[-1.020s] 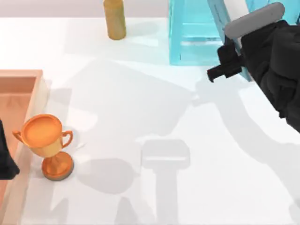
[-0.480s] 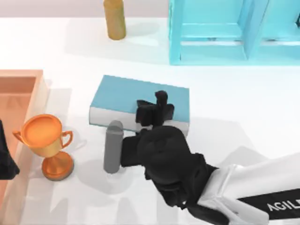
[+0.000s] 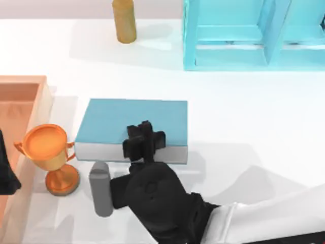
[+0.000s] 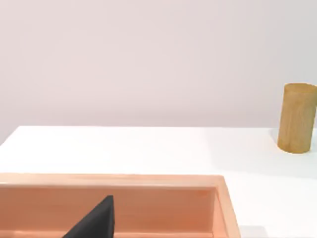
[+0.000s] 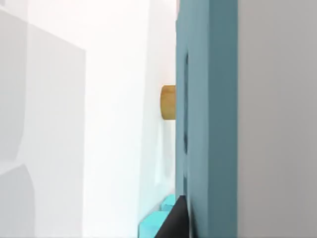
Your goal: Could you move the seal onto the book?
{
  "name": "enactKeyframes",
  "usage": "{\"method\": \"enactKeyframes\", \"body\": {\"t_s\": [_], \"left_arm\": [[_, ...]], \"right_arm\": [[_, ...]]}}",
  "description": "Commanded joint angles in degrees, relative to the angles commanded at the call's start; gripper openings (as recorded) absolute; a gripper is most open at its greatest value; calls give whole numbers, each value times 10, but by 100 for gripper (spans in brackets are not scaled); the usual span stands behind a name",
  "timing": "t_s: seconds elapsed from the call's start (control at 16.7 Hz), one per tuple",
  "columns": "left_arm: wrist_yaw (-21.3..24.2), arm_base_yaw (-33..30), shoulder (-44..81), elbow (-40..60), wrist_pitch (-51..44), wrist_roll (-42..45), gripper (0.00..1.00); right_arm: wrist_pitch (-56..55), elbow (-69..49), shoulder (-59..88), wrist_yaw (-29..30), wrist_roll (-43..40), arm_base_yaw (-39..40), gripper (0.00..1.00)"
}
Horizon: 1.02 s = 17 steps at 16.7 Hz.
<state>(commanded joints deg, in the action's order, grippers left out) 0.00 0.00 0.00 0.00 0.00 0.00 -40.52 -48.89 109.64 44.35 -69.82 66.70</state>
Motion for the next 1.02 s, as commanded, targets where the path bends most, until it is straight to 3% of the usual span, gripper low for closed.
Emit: {"method": "enactKeyframes", "body": {"t_s": [0.48, 1.02], "left_arm": [[0, 0, 0, 0, 0, 0, 100], [0, 0, 0, 0, 0, 0, 100]], "right_arm": [[61, 2, -47, 53, 18, -21, 0], [2, 7, -7, 6, 3, 6, 0]]}}
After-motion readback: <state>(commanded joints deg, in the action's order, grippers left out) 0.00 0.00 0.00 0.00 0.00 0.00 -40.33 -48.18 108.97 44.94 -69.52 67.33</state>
